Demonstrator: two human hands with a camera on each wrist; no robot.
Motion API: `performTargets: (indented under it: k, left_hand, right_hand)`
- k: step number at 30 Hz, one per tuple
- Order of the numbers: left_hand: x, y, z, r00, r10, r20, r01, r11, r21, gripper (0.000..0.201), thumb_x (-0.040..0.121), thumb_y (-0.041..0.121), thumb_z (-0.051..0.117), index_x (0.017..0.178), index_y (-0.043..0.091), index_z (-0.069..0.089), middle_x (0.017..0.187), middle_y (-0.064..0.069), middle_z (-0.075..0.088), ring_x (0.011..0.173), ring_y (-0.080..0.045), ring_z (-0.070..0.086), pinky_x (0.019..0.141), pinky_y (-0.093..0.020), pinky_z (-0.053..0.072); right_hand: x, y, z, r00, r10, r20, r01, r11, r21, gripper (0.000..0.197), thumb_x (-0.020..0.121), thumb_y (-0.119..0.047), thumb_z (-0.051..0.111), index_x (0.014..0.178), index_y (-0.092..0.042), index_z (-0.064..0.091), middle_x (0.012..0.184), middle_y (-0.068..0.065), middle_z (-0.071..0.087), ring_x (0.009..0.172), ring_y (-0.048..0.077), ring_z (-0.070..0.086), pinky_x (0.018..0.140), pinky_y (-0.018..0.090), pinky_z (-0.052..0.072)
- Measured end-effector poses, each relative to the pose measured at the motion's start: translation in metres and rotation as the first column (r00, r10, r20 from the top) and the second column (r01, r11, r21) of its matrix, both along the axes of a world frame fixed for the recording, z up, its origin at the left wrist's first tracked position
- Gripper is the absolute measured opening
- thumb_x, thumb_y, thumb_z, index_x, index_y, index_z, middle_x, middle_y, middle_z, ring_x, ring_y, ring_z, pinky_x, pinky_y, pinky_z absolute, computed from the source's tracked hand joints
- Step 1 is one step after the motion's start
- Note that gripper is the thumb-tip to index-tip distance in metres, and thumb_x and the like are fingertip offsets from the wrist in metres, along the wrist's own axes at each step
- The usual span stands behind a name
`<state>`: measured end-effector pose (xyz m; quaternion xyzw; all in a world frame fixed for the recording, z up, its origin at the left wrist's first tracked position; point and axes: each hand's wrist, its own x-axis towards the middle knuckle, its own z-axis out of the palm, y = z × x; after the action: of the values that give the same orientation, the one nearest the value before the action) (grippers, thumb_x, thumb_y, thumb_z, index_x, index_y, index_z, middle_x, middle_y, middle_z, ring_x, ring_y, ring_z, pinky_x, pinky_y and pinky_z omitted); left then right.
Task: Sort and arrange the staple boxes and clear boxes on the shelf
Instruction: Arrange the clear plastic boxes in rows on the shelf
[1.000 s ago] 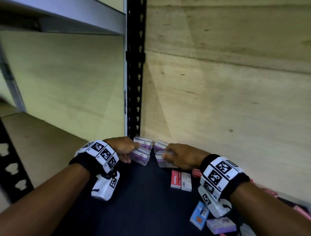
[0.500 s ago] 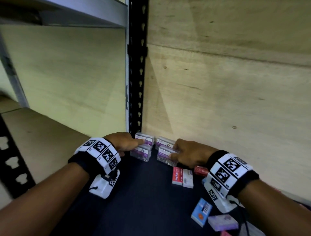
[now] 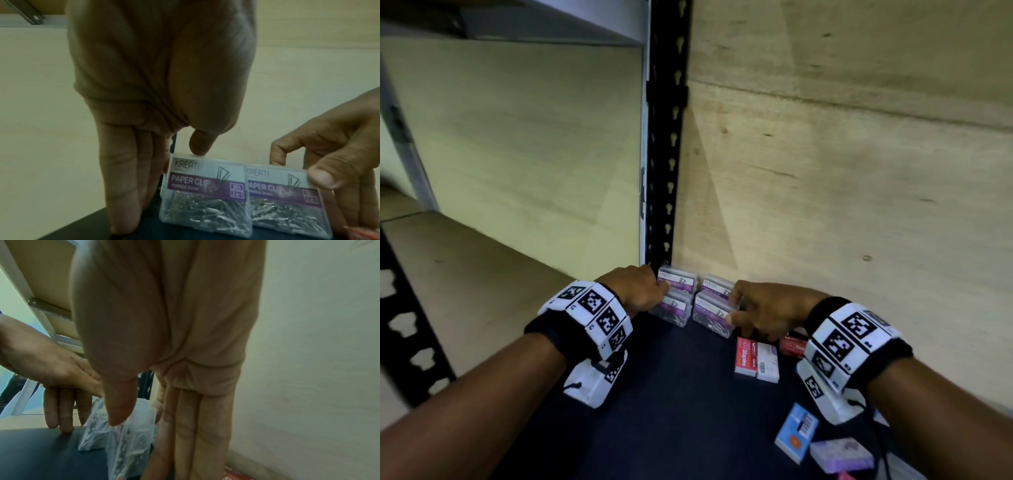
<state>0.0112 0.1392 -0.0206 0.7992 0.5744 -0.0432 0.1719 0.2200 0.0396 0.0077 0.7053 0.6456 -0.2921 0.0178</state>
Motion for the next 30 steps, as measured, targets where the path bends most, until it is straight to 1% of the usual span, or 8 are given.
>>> performTargets:
  k: [4,8,10,16,20,25,28,30]
  left_hand:
    - [0.002,-0.009,0.004,1.0,0.004,0.015,-0.003,0.999,-0.044,0.073,0.093,0.066,0.032,0.143,0.014,0.024,0.123,-0.013,0.061,0.104,-0.027,0.062,0.08,-0.031,0.045]
    - [0.003,-0.021,0.012,0.998,-0.064,0.017,0.065,0.996,-0.065,0.064,0.088,0.073,0.038,0.132,0.029,0.024,0.086,-0.004,0.062,0.066,-0.018,0.06,0.067,-0.028,0.047]
    - [0.004,-0.024,0.014,0.995,-0.103,0.005,0.103,0.992,-0.071,0.06,0.088,0.072,0.039,0.132,0.034,0.023,0.077,0.0,0.059,0.06,-0.017,0.056,0.061,-0.026,0.043]
    - [-0.002,-0.027,0.015,0.989,-0.148,-0.025,0.146,0.987,-0.068,0.064,0.084,0.077,0.039,0.136,0.044,0.02,0.091,0.001,0.06,0.083,-0.02,0.066,0.073,-0.029,0.047]
    - [-0.003,-0.028,0.013,0.984,-0.173,-0.051,0.171,0.984,-0.041,0.07,0.083,0.08,0.035,0.143,0.051,0.013,0.125,-0.004,0.061,0.1,-0.021,0.061,0.083,-0.03,0.043]
    - [0.0,-0.028,0.009,0.989,-0.151,0.003,0.151,0.989,0.012,0.07,0.083,0.079,0.037,0.134,0.033,0.023,0.078,0.008,0.058,0.071,-0.011,0.059,0.067,-0.029,0.04]
    - [0.002,-0.028,0.008,0.989,-0.147,-0.004,0.147,0.989,0.022,0.074,0.083,0.08,0.034,0.137,0.031,0.021,0.075,0.007,0.056,0.07,-0.012,0.057,0.069,-0.029,0.04]
    - [0.003,-0.028,0.006,0.987,-0.161,-0.028,0.161,0.987,0.003,0.074,0.084,0.08,0.031,0.143,0.039,0.013,0.093,0.0,0.063,0.08,-0.019,0.057,0.076,-0.03,0.04]
  right_hand:
    - [0.001,0.003,-0.002,0.998,-0.041,-0.038,0.04,0.999,-0.016,0.03,0.097,-0.042,0.057,0.118,-0.025,0.046,0.107,0.004,0.069,0.081,0.017,0.061,0.071,0.031,0.056]
    - [0.004,0.004,-0.002,0.996,-0.075,-0.057,0.073,0.997,-0.03,0.03,0.096,-0.042,0.059,0.118,-0.026,0.046,0.109,0.004,0.068,0.095,0.02,0.064,0.085,0.037,0.059]
    - [0.004,0.004,-0.001,0.996,-0.073,-0.051,0.072,0.997,-0.031,0.032,0.096,-0.042,0.059,0.12,-0.026,0.045,0.109,0.005,0.067,0.101,0.023,0.065,0.089,0.041,0.058]
    - [0.004,0.004,0.001,0.993,-0.086,-0.077,0.082,0.995,-0.061,0.03,0.098,-0.035,0.058,0.123,-0.025,0.045,0.109,0.003,0.069,0.103,0.022,0.065,0.089,0.039,0.058]
    - [0.004,0.005,0.001,0.993,-0.088,-0.074,0.084,0.995,-0.062,0.028,0.098,-0.035,0.058,0.121,-0.026,0.045,0.107,0.003,0.07,0.102,0.022,0.066,0.088,0.038,0.058]
    - [0.001,0.002,0.004,0.993,-0.088,-0.075,0.083,0.995,-0.06,0.027,0.098,-0.034,0.057,0.12,-0.025,0.045,0.106,0.003,0.07,0.099,0.02,0.065,0.089,0.038,0.058]
    - [0.0,-0.001,0.007,0.994,-0.081,-0.076,0.077,0.995,-0.059,0.021,0.099,-0.031,0.056,0.117,-0.023,0.048,0.107,0.004,0.07,0.103,0.02,0.065,0.091,0.038,0.057]
    - [-0.001,-0.002,0.008,0.993,-0.082,-0.079,0.077,0.995,-0.063,0.019,0.1,-0.029,0.056,0.116,-0.022,0.049,0.108,0.005,0.07,0.1,0.019,0.064,0.091,0.036,0.057]
